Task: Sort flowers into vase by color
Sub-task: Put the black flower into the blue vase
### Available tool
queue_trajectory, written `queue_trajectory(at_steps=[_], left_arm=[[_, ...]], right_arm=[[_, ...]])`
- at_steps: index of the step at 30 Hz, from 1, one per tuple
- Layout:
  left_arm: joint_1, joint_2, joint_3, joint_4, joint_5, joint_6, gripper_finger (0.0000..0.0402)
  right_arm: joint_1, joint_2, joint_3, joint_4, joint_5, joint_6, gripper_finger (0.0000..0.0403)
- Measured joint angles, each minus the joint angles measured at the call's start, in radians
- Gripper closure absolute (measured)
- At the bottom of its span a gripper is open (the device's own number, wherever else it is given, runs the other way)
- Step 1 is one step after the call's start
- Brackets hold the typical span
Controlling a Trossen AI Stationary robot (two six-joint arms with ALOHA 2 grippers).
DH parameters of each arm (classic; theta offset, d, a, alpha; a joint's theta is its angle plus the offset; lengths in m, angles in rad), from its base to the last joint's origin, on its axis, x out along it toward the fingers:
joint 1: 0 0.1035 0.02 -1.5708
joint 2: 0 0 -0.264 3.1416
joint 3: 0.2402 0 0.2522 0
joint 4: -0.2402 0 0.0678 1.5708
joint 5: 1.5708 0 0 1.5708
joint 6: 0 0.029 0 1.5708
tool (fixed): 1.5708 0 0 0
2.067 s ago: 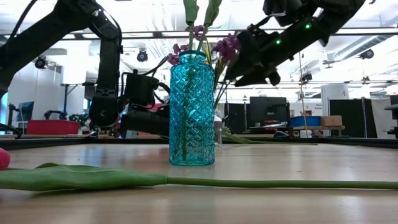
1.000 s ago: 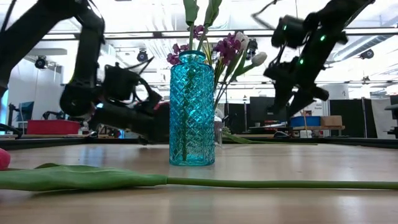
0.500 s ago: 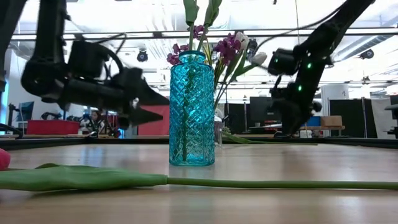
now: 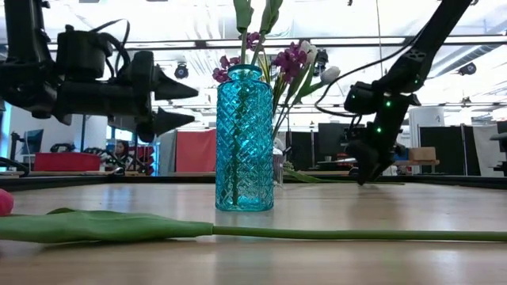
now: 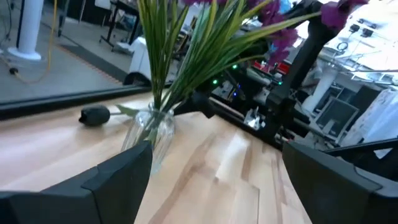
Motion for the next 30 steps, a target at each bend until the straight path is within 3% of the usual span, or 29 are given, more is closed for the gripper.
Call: queue_trajectory(at_steps=[7,18,25,30], left_arm=[[0.0,-0.021,0.006,-0.003,0.0,0.01,0.0058],[0.0,-0.021,0.012,0.0,-0.001,0.01,0.0058],[0.0,-0.021,0.012,0.0,-0.001,0.01,0.0058],[0.0,-0.021,0.012,-0.001,-0.002,0.012,0.0058]], right_arm=[[-0.067,0.031,0.003,0.007,-0.177,-0.005,0.0224],[-0.033,-0.014,0.004,-0.185,-0.246,0.126,0.0384],[0.048,-0.145,-0.005,-0.39,-0.267,0.289,0.039],[0.166,-0.253,-0.004,-0.568,-0.256,0.425,0.039]])
